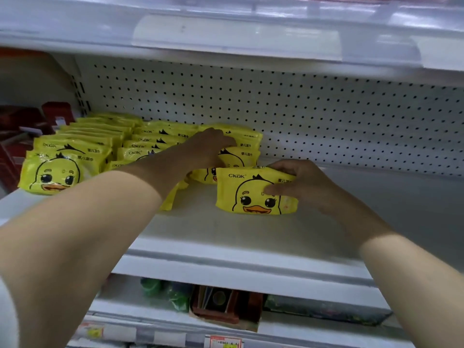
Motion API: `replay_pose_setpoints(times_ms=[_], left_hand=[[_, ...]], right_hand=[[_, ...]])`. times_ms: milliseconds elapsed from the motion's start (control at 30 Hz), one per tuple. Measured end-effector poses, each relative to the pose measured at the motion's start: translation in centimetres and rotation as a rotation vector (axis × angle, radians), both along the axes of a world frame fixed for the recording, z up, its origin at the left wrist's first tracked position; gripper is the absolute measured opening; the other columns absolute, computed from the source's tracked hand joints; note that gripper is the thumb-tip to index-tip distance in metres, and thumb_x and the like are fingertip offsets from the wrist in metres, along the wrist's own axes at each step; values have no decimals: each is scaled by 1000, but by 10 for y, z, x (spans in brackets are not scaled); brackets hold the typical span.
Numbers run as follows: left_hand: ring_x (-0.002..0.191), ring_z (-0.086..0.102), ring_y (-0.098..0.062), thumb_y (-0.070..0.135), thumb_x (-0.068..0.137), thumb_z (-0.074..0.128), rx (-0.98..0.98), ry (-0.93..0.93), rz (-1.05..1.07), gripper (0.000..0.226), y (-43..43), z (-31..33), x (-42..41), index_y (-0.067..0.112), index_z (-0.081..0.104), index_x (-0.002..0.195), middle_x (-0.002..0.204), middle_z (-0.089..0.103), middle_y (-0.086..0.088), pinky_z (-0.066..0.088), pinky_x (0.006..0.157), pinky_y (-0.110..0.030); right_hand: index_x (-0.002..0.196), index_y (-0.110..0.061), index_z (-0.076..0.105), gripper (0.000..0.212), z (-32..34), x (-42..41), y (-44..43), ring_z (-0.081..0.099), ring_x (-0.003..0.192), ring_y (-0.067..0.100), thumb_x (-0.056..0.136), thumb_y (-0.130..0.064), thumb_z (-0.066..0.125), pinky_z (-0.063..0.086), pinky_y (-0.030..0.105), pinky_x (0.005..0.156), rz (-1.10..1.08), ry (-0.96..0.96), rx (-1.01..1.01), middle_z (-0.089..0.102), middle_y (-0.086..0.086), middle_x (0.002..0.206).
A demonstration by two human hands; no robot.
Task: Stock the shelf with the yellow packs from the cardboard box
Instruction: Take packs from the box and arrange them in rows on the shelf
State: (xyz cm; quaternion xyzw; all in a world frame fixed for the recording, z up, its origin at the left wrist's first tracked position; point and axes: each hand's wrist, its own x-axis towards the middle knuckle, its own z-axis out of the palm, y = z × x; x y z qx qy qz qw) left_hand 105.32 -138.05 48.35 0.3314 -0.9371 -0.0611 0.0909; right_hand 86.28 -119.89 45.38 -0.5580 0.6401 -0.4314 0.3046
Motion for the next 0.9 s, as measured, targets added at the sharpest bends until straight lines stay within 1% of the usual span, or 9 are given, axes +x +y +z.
replay_pose_setpoints(times_ms=[100,167,300,367,433,567,667,800,900], left_hand=[[123,46,-27,24,85,74,-36,13,-13,57,-4,5,-3,19,52,137,133,49,-9,38,98,-33],[122,46,-26,24,84,75,-31,17,-22,57,-6,7,-4,20,53,136,131,50,-8,38,97,-32],[110,52,-18,29,76,81,37,146,-21,58,-14,8,6,25,58,129,114,53,-1,38,87,-25],[107,55,-16,33,78,80,60,261,-4,53,-19,10,17,24,60,127,114,57,-4,40,86,-26],[104,53,-11,37,80,77,54,314,18,52,-21,13,30,22,59,128,117,59,-6,40,87,-25],[109,52,-12,40,79,77,11,338,52,57,-17,15,49,20,58,129,119,59,-7,40,90,-26],[114,50,-16,46,78,76,-13,327,102,60,-8,11,66,23,56,131,121,57,-5,37,89,-27],[128,43,-23,48,77,76,24,315,198,66,12,1,87,22,53,134,135,52,-5,36,101,-33],[132,41,-26,45,76,78,78,336,252,67,33,-2,110,24,51,134,138,49,-5,38,105,-37]], right_hand=[[112,-16,71,45,-2,2,-15,73,93,21,70,-11,87,59,43,86,24,12,2,75,2,103],[111,-20,72,45,-3,4,-24,73,95,18,70,-14,87,58,43,88,35,15,-6,75,-1,105],[107,-28,72,42,-6,18,-41,72,92,10,69,-23,89,58,36,88,22,119,-41,75,-6,101],[108,-28,71,43,-6,29,-50,69,93,6,69,-28,89,56,28,87,-1,235,-78,73,-10,102],[114,-24,71,46,-8,40,-60,66,96,8,71,-31,87,52,24,86,-36,346,-126,71,-9,104],[123,-22,67,54,-12,61,-76,55,111,20,73,-33,84,48,36,90,-145,568,-210,64,2,115],[131,-22,61,62,-11,74,-73,41,123,25,73,-33,83,45,37,92,-249,734,-231,54,6,124],[136,-23,55,70,-4,86,-55,36,129,25,72,-36,82,41,40,99,-308,799,-226,49,4,134],[140,-24,49,73,9,104,-34,33,133,25,75,-39,79,36,38,102,-279,860,-168,47,4,140]])
